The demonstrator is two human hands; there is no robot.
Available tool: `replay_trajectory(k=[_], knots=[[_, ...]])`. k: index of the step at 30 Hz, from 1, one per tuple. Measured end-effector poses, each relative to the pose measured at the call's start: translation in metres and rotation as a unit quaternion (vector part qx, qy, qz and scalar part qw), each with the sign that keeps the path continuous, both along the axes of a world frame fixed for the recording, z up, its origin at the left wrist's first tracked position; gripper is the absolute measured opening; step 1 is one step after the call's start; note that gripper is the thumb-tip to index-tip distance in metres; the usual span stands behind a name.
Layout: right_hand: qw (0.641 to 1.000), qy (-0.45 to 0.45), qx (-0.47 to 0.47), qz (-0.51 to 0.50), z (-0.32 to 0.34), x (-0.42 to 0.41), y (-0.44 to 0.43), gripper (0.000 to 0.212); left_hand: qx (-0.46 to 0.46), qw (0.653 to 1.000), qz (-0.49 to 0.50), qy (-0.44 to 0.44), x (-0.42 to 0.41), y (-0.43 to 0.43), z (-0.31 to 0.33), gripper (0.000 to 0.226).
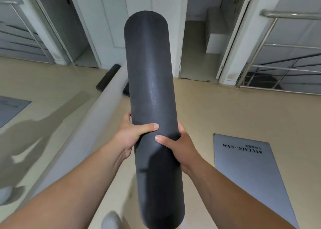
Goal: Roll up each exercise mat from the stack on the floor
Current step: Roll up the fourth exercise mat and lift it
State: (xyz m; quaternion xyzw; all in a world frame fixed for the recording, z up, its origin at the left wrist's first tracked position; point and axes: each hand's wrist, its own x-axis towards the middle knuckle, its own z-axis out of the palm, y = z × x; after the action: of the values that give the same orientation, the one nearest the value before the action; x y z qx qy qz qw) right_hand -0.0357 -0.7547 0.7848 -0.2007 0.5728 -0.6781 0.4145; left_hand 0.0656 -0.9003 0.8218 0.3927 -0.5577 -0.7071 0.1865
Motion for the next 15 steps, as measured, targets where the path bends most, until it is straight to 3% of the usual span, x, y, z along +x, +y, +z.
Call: replay_trajectory(k=[8,15], knots=[[0.996,0.039,0.018,-0.074,-0.014,-0.026,-0.211,0.066,0.012,0.998,-0.063,0.017,-0.04,-0.22,-0.02,0.077],[0.993,0.001,0.026,-0.116,-0.021,-0.069,-0.343,0.07,0.011,0.992,-0.125,-0.011,-0.101,-0.367,-0.022,0.084]])
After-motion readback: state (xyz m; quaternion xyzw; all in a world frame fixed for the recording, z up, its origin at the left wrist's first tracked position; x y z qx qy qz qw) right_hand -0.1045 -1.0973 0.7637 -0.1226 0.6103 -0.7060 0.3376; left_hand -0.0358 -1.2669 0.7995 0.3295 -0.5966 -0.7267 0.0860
